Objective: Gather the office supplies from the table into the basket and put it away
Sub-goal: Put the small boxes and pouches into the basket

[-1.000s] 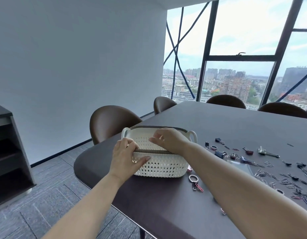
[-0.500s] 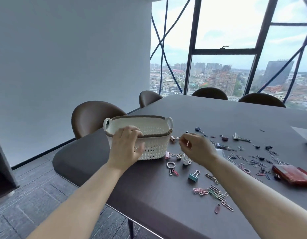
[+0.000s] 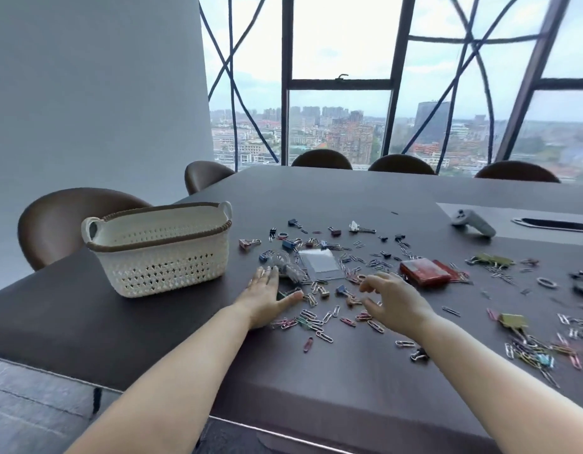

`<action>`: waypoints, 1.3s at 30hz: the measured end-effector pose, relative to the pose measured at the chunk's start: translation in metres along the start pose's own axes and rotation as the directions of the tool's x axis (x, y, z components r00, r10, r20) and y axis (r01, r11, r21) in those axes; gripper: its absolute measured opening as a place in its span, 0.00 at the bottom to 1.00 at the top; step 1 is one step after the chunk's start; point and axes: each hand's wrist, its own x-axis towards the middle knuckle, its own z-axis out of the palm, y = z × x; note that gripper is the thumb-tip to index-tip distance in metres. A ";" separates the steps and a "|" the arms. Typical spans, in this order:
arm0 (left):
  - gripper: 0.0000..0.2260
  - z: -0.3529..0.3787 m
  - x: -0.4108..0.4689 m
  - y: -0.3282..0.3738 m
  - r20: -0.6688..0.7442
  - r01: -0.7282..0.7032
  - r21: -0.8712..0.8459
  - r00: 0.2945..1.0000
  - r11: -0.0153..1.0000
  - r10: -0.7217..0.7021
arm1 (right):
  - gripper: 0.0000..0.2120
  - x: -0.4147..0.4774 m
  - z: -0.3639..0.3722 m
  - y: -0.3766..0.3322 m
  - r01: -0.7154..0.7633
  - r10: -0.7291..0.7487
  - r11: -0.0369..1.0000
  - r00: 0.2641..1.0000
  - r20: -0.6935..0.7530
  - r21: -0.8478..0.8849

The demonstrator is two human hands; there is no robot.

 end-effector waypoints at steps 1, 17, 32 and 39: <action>0.42 0.004 0.000 0.009 0.002 -0.030 -0.031 1.000 0.999 0.030 | 0.12 -0.004 -0.002 0.006 -0.022 0.022 1.000 1.000 0.002 -0.015; 0.44 0.044 -0.021 0.117 0.092 -0.309 0.118 0.950 0.944 0.299 | 0.42 -0.093 -0.018 0.051 -0.261 0.309 0.948 0.892 0.329 -0.182; 0.45 0.046 0.030 0.137 0.138 -0.375 0.167 0.925 0.912 0.355 | 0.54 -0.087 -0.042 0.097 -0.629 0.666 0.740 0.736 0.125 -0.238; 0.31 0.055 0.053 0.166 -0.075 -0.307 0.097 0.946 0.947 0.314 | 0.28 -0.065 -0.026 0.108 -0.418 0.419 0.908 0.908 0.030 -0.040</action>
